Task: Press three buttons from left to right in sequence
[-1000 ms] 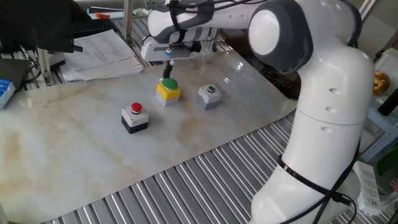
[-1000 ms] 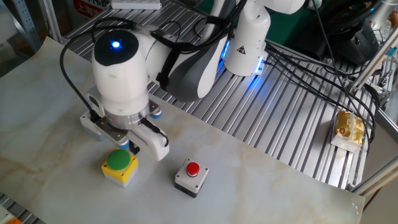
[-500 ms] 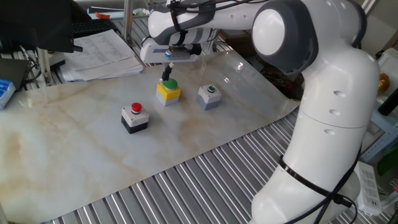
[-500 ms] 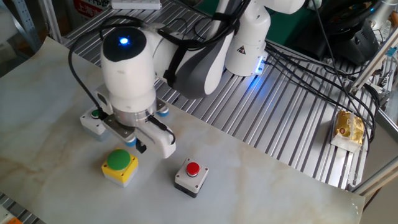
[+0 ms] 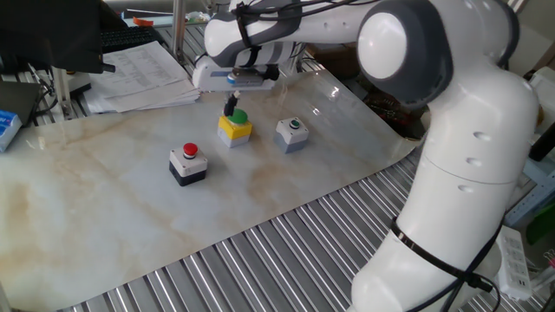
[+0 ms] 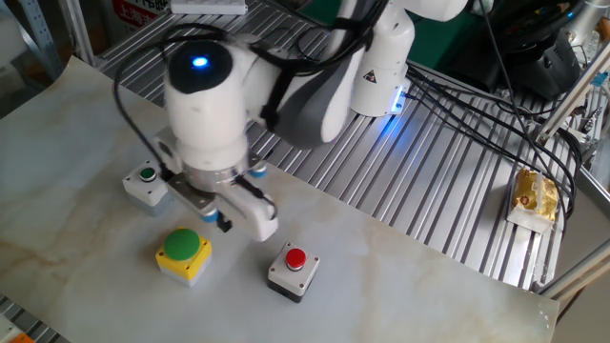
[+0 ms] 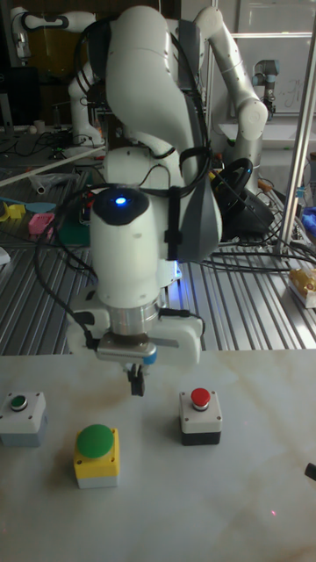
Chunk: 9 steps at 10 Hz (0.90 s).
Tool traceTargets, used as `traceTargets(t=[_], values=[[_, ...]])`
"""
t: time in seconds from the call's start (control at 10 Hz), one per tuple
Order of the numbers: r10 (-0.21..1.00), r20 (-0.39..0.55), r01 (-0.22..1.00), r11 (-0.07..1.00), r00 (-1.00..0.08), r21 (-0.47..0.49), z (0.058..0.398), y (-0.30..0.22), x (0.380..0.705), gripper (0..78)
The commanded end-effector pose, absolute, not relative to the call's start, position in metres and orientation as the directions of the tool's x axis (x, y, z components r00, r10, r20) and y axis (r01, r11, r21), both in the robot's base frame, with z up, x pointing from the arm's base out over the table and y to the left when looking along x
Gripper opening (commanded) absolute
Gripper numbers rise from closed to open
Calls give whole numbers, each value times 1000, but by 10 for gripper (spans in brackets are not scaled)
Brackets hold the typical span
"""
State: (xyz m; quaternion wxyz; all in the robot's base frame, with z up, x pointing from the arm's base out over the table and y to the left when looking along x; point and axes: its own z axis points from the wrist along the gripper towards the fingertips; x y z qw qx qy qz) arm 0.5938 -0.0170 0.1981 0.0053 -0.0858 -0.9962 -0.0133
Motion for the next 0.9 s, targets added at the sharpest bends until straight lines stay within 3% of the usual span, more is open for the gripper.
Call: traceTargets(t=[0.1, 0.9], values=[[181, 8, 181, 983, -983, 21, 201, -6, 581, 11], [193, -3, 193, 981, -981, 20, 190, 21, 571, 11]])
